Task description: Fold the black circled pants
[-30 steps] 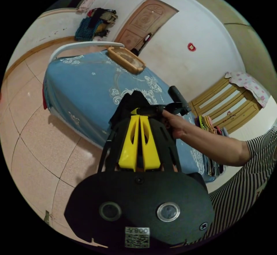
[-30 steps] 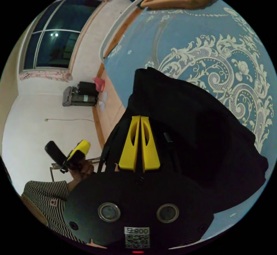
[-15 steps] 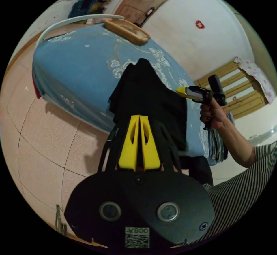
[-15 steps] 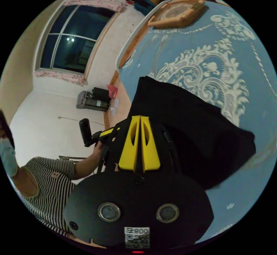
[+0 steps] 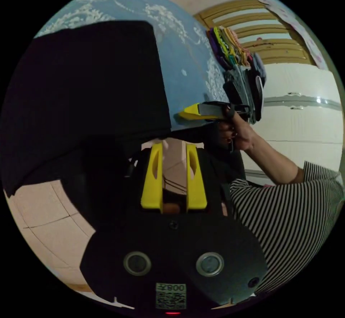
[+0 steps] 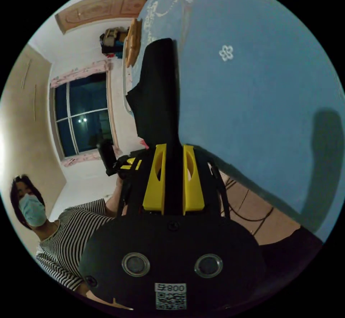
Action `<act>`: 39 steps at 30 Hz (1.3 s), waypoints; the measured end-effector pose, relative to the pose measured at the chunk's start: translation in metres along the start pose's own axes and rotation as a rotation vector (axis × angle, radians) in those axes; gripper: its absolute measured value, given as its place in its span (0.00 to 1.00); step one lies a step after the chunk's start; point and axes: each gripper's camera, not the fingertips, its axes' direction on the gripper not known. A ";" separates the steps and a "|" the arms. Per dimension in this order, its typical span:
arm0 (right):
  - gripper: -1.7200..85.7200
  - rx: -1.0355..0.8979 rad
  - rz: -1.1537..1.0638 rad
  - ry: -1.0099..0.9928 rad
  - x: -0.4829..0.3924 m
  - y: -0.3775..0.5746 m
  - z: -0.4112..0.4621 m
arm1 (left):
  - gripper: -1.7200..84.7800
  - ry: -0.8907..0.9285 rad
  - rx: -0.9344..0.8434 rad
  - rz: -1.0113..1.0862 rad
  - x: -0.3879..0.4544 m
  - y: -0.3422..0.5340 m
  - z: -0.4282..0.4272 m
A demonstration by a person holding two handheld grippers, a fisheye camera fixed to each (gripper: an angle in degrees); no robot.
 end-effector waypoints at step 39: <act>0.04 0.004 0.031 -0.334 0.077 0.052 -0.114 | 0.15 0.333 0.730 -0.507 -0.231 0.182 -0.140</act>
